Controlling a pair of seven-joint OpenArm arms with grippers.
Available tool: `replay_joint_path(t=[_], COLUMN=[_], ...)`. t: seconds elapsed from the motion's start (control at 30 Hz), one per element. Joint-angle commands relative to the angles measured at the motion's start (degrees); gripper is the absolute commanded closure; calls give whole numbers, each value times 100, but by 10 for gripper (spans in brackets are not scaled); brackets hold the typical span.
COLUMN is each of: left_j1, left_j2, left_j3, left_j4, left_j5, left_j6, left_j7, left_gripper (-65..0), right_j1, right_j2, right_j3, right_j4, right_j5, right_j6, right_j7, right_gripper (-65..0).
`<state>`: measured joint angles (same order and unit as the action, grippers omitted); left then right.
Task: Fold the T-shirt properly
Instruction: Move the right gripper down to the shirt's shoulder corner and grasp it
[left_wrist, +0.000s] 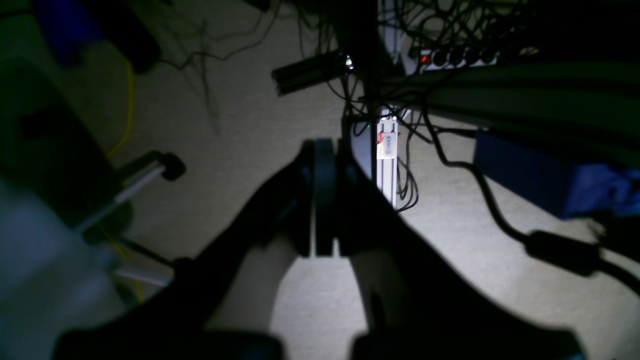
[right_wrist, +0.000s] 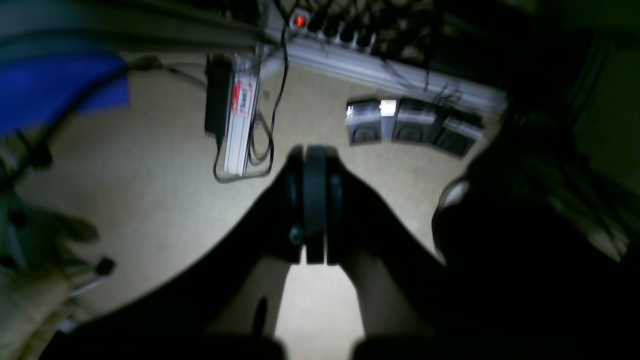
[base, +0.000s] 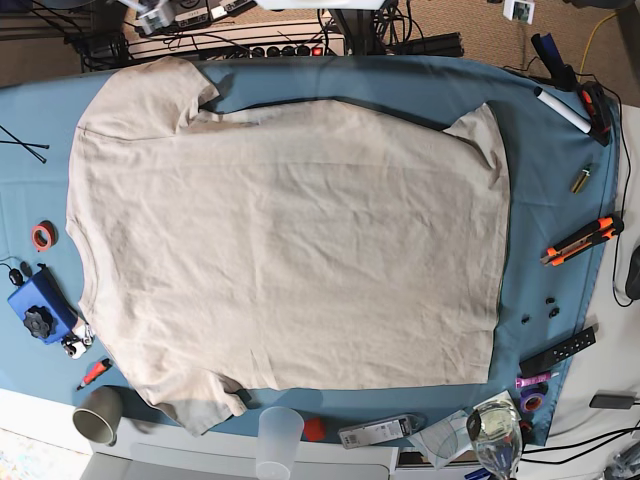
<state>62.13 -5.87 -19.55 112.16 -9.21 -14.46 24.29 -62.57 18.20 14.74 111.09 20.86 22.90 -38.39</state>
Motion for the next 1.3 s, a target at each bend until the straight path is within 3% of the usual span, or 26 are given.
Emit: replay_joint_path(t=[0.0, 0.1, 0.23, 0.33, 0.63, 0.77, 0.83, 1.0, 1.27], left_j1=[107, 107, 107, 105, 105, 105, 105, 103, 101], left_j2=[-17, -17, -17, -17, -15, -15, -17, -20, -20], left_j3=[-15, -15, -15, -15, -15, -15, -15, -15, -13], left_j4=[243, 758, 1423, 1908, 2284, 2284, 2284, 2284, 2284], left_j5=[-4, -7, -2, 0, 0, 0, 0, -2, 0], left_j6=[2, 33, 575, 776, 807, 804, 804, 807, 804], left_j7=[129, 717, 1202, 1502, 1578, 1576, 1576, 1574, 1552], left_gripper=[0, 0, 0, 0, 0, 0, 0, 0, 0], right_j1=[-116, -140, -138, -131, 210, 225, 225, 245, 330], right_j2=[37, 37, 39, 39, 39, 39, 37, -111, -153], right_j3=[205, 756, 1445, 1845, 2151, 2149, 2149, 2149, 2149], right_j4=[310, 986, 1759, 2197, 2391, 2391, 2391, 2391, 2194], right_j5=[208, 730, 1113, 1123, 911, 914, 907, 348, 417], right_j6=[26, 26, 26, 24, 20, 22, -4, -221, -210], right_j7=[-96, -603, -658, -656, -765, -817, -892, -953, -1034], right_gripper=[0, 0, 0, 0, 0, -269, -340, -340, -340])
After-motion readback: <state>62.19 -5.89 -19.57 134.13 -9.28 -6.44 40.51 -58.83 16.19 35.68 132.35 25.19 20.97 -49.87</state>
